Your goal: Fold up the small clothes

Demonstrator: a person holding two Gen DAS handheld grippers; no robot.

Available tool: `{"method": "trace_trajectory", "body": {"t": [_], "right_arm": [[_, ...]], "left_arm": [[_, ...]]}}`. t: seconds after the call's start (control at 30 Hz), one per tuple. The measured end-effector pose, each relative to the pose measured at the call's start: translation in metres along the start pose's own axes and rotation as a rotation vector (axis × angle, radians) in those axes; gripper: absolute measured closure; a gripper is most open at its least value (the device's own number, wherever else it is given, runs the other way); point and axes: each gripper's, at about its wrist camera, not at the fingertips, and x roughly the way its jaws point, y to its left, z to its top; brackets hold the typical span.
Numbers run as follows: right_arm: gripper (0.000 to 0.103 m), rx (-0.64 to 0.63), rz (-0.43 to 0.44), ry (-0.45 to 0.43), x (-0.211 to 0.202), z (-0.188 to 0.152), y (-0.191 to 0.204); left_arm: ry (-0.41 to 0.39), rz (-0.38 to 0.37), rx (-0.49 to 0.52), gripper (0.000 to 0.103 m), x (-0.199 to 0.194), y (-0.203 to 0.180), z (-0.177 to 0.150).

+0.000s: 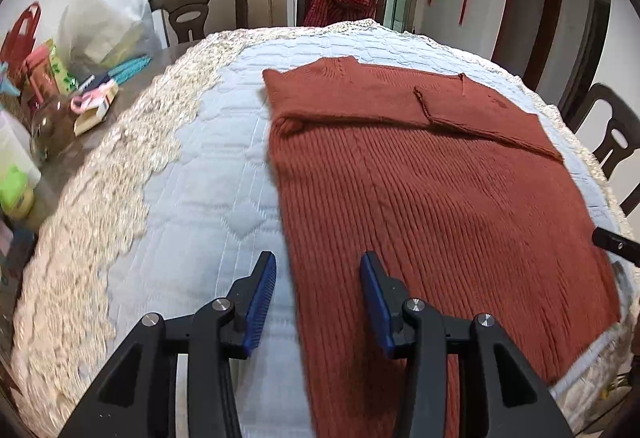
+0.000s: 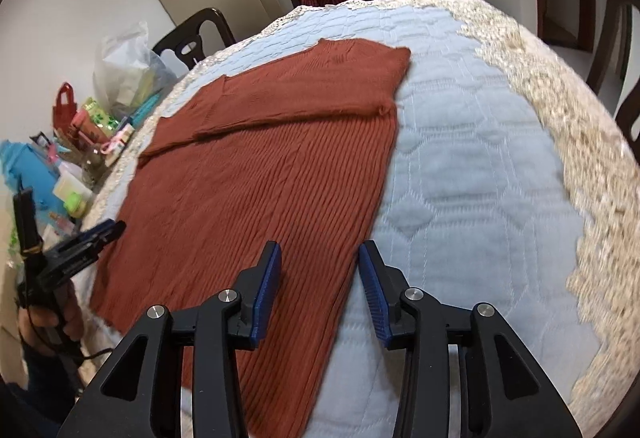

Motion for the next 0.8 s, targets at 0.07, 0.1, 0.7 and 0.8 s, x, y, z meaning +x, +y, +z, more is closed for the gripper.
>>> {"method": "trace_trajectory", "body": {"t": [0.07, 0.1, 0.7, 0.8], "right_arm": [[0.062, 0.014, 0.019, -0.001, -0.004, -0.006, 0.000], [0.062, 0.020, 0.024, -0.004, -0.007, -0.009, -0.001], [0.061, 0.087, 0.245, 0.060, -0.018, -0.042, 0.002], [0.070, 0.116, 0.263, 0.049, -0.012, -0.040, 0.000]], "left_arm": [[-0.005, -0.023, -0.023, 0.055, -0.006, 0.006, -0.007], [-0.006, -0.041, -0.038, 0.054, -0.010, 0.010, -0.012], [0.019, -0.261, -0.130, 0.054, -0.030, 0.007, -0.039], [0.021, -0.286, -0.159, 0.054, -0.027, 0.008, -0.034]]}}
